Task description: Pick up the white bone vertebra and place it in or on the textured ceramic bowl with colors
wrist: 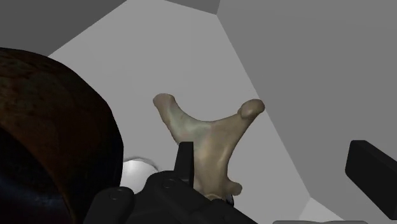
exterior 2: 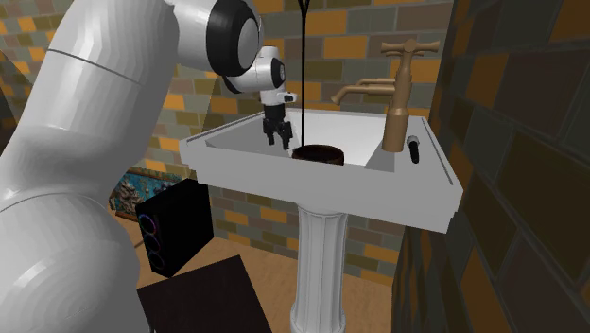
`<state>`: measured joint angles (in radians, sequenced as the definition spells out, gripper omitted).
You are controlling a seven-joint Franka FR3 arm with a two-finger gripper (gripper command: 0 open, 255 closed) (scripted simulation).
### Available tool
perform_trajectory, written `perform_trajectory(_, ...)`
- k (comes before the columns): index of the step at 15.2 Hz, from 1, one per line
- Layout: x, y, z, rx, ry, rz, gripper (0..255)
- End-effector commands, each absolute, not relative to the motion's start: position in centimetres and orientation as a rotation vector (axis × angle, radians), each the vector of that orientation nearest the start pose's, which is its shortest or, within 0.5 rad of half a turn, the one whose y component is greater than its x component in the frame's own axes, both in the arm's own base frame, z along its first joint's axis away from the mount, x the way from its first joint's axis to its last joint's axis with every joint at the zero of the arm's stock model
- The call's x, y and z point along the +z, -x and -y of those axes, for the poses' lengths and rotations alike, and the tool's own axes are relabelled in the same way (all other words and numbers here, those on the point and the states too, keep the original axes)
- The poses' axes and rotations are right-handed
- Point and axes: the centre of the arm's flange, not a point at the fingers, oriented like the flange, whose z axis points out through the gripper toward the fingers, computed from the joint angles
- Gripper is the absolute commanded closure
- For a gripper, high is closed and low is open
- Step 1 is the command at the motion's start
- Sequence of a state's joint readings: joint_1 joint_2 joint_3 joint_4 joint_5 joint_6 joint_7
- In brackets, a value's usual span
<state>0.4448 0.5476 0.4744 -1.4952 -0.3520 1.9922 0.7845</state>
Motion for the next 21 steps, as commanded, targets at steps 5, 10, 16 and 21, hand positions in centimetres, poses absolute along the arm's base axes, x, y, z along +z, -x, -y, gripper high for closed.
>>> perform_trajectory(5, 36.11, -48.11, -50.48, -0.114, 3.164, 0.343, 0)
perform_trajectory(10, 36.11, -48.11, -50.48, -0.114, 3.164, 0.343, 0)
perform_trajectory(16, 36.11, -48.11, -50.48, -0.114, 3.164, 0.343, 255)
perform_trajectory(21, 36.11, -48.11, -50.48, -0.114, 3.164, 0.343, 0)
